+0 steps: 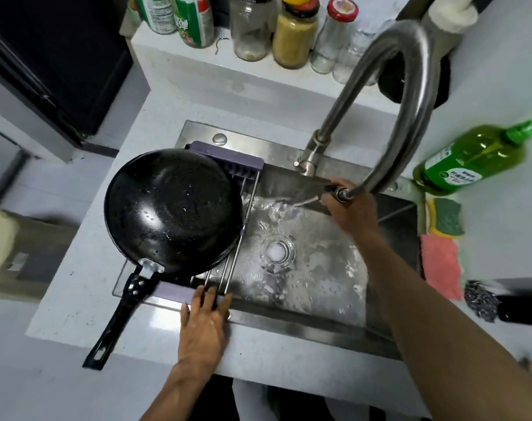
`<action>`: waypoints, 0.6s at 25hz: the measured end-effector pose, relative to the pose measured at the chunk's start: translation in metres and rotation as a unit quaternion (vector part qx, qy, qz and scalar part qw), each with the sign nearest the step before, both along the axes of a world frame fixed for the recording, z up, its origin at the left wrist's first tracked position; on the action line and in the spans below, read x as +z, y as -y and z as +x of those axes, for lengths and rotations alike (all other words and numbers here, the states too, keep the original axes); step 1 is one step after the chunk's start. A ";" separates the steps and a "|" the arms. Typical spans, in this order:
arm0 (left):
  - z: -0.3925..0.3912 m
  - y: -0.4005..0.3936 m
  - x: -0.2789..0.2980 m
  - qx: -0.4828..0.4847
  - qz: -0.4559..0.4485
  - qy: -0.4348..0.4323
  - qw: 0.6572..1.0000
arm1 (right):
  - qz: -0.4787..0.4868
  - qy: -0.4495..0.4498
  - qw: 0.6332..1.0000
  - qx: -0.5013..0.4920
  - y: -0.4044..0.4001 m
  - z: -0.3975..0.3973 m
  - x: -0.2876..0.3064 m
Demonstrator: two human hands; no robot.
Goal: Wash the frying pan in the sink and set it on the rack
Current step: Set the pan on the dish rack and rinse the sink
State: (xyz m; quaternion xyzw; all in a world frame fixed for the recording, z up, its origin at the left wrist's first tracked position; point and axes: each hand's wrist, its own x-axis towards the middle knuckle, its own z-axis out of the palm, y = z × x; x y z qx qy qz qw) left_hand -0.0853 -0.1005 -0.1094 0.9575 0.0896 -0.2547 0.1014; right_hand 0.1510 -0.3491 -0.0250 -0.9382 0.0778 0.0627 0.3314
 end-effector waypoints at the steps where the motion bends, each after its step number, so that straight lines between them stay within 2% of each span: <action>1: 0.001 0.001 0.001 -0.003 0.001 -0.001 1.000 | -0.011 -0.007 1.000 0.003 0.024 -0.002 -0.003; 6: 0.006 0.010 0.018 0.004 -0.022 0.022 1.000 | -0.096 -0.025 0.995 0.018 0.105 -0.002 -0.002; 15: 0.009 0.010 0.025 -0.005 -0.046 0.034 0.998 | -0.197 -0.110 0.972 0.066 0.163 0.000 0.003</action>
